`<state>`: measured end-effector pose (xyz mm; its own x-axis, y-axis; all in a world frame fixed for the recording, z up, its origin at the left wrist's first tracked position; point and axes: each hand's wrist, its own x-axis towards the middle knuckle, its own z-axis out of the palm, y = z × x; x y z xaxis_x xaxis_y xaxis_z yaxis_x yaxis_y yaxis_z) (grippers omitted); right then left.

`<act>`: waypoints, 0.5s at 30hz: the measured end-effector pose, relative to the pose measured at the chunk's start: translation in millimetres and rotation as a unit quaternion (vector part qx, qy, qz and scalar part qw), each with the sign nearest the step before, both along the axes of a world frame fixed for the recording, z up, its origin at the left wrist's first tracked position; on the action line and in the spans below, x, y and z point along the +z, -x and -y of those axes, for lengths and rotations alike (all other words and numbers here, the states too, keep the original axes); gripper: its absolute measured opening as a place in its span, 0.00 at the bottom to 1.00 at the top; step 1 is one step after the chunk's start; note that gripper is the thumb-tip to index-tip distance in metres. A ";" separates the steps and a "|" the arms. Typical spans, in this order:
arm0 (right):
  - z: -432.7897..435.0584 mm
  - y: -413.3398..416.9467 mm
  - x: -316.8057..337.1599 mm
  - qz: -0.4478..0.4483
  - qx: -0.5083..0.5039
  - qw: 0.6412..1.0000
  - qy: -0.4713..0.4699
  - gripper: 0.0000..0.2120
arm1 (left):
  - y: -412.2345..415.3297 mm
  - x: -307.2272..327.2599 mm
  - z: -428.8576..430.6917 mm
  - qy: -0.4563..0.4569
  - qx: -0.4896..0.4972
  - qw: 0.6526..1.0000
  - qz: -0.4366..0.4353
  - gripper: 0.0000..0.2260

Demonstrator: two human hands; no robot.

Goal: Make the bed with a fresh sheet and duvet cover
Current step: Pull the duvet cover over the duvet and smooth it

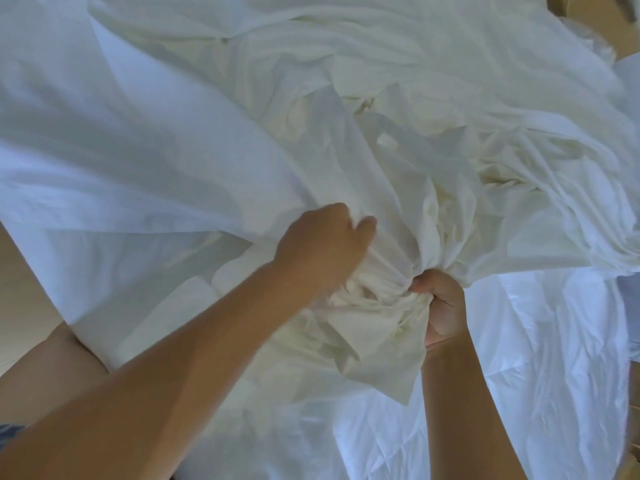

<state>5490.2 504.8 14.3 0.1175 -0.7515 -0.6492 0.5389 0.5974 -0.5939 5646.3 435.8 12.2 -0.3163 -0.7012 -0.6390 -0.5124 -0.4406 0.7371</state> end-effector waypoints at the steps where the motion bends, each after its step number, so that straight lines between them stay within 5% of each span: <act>1: 0.5 2.8 0.8 0.001 0.011 1.000 -0.008 0.29 | -3.1 -1.8 3.3 -0.065 -0.017 0.998 0.003 0.22; 3: 1.2 8.2 1.6 0.014 0.035 0.999 -0.021 0.28 | 0.9 -1.9 8.4 -0.202 -0.038 0.978 -0.036 0.24; 5: 3.6 10.2 4.0 0.002 0.046 0.999 -0.030 0.26 | 11.5 -2.6 14.1 -0.230 -0.044 0.970 -0.060 0.20; 9: 5.5 13.8 5.7 0.001 0.058 0.998 -0.017 0.24 | 41.2 5.4 24.9 -0.084 -0.066 0.991 -0.082 0.09; 15: 13.6 23.6 5.2 0.008 0.012 0.999 0.040 0.16 | 89.9 28.2 25.3 0.032 -0.102 0.974 -0.200 0.15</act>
